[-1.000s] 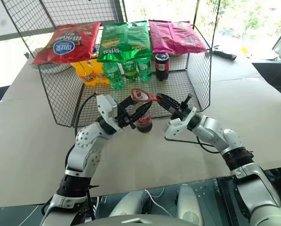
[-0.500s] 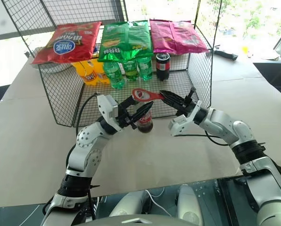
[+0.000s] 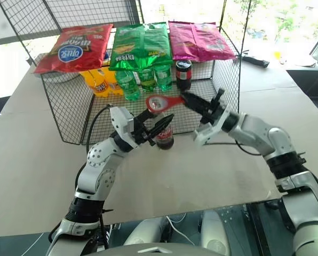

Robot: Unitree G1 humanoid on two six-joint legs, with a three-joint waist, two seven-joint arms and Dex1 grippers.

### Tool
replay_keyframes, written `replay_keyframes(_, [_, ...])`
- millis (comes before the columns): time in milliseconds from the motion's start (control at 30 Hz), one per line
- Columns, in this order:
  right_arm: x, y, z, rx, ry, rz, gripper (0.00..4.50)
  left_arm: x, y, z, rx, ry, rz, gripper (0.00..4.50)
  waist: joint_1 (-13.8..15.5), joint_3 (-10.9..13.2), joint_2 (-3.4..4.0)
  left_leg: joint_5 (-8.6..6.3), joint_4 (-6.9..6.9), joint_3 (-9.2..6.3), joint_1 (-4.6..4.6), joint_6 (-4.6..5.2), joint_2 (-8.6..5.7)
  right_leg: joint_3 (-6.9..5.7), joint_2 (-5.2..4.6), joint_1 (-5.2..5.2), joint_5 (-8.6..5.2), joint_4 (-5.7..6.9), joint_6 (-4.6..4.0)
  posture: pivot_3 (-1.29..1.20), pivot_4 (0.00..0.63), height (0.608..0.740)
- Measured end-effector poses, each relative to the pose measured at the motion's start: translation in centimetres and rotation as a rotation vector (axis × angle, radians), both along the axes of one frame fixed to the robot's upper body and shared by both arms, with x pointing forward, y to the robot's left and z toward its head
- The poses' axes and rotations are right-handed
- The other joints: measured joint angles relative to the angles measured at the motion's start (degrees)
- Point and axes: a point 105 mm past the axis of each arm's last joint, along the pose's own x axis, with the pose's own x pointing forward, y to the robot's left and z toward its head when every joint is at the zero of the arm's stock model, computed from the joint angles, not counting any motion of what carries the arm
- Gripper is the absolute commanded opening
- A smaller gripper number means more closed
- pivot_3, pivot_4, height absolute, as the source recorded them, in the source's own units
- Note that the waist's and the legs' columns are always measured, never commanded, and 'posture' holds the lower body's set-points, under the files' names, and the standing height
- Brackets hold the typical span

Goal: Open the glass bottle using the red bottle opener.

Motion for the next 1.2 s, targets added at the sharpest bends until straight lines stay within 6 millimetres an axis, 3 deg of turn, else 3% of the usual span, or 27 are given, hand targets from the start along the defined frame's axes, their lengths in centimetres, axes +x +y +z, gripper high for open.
replay_keyframes(33, [-0.1,-0.3,1.2,0.02,-0.043,-0.005,0.0,0.0,0.0,0.0,0.0,0.001,0.0,1.89,0.0,0.0,-0.02,0.0,-0.01,0.0,0.01,0.0,0.02,-0.01,0.02,0.01,0.0,0.0,0.0,0.0,0.15,0.74])
replay_keyframes(100, [-0.1,-0.6,1.9,0.034,-0.066,-0.014,0.0,0.0,0.0,0.0,0.001,0.003,-0.002,1.89,0.0,-0.1,-0.06,0.0,-0.02,-0.03,0.02,0.0,0.07,-0.04,0.05,0.01,0.0,0.0,0.0,0.0,0.15,0.74])
replay_keyframes(667, [0.0,-0.9,1.4,0.054,-0.042,-0.027,0.0,0.0,0.0,0.0,-0.004,0.016,-0.006,1.89,0.0,0.0,-0.05,0.0,-0.03,0.02,0.02,0.0,0.08,0.0,0.06,0.0,0.0,0.0,-0.01,0.0,0.15,0.74])
replay_keyframes(733, [0.1,-1.0,1.3,0.068,-0.034,-0.032,0.0,-0.1,-0.1,0.0,-0.004,0.022,-0.006,2.76,0.0,0.0,-0.05,0.0,-0.03,0.03,0.01,0.0,0.09,0.01,0.06,-0.01,0.0,0.0,-0.01,0.0,0.15,0.74])
replay_keyframes(800, [0.1,-0.9,1.4,0.079,-0.031,-0.034,0.0,0.0,0.0,-0.6,0.007,0.054,-0.007,3.2,-0.1,0.0,-0.05,0.0,-0.03,0.03,0.01,0.0,0.09,0.01,0.06,-0.02,0.0,0.0,-0.01,0.0,0.15,0.74])
replay_keyframes(900, [0.2,-1.0,1.4,0.092,-0.026,-0.034,0.0,-0.1,-0.2,-1.7,0.017,0.105,-0.013,4.46,-0.1,0.0,-0.06,0.0,-0.07,0.03,-0.02,0.0,0.09,0.01,0.07,-0.07,0.0,0.0,-0.01,0.0,0.15,0.74])
replay_keyframes(1200, [0.2,-1.5,1.1,0.138,0.023,-0.037,0.0,-0.1,-0.1,-2.1,0.018,0.141,-0.02,4.46,-0.1,0.0,-0.06,0.0,-0.11,0.03,-0.02,0.0,0.11,0.01,0.07,-0.08,0.0,-0.03,-0.01,0.0,0.15,0.74])
